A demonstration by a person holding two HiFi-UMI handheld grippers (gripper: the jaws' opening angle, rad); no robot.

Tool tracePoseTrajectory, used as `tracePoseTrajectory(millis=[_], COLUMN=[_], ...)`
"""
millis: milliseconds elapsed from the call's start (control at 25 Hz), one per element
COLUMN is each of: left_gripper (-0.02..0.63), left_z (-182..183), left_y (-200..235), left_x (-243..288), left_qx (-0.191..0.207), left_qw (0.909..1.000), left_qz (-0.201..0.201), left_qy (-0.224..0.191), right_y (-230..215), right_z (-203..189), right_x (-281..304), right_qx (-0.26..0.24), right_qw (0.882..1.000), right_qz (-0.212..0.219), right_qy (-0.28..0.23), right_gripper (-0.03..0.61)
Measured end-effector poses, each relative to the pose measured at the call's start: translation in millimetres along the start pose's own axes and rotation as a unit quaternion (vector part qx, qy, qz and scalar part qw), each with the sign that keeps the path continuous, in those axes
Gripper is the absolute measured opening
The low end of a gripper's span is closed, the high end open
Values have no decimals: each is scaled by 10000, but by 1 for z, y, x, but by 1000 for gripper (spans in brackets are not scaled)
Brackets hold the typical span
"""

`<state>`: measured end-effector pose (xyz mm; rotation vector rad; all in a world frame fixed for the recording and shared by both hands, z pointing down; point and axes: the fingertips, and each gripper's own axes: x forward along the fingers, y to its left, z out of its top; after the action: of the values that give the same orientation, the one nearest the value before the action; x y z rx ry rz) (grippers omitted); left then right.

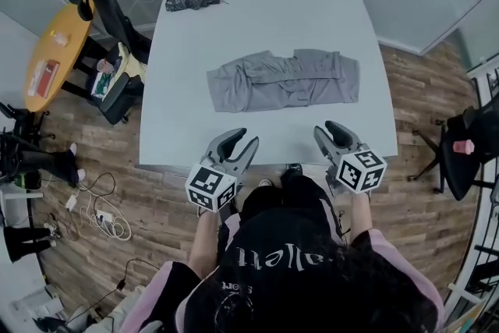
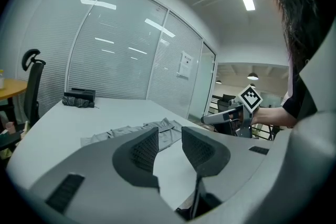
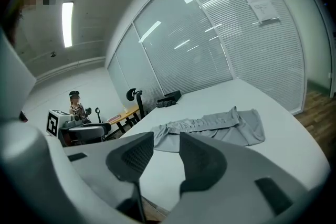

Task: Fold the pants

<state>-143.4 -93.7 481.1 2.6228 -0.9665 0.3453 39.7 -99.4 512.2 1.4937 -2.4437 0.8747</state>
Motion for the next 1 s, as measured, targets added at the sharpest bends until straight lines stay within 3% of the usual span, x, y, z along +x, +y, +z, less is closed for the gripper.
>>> tracePoseTrajectory(millis=[440, 680, 1000], left_gripper=[115, 75, 63], left_z=[-30, -21, -7], left_y=[-24, -50, -96], left_x=[-24, -25, -30], left_qx=[10, 287, 368], left_qw=[9997, 9992, 9992], left_qz=[-112, -211, -120], left_qy=[210, 179, 2], right_y=[31, 36, 48], right_z=[-31, -24, -29], right_x=[-32, -45, -91], right_qx=[105, 71, -14], right_qw=[9998, 9999, 9992], right_qz=[2, 111, 374], right_qy=[140, -16, -116], right_gripper=[141, 114, 95])
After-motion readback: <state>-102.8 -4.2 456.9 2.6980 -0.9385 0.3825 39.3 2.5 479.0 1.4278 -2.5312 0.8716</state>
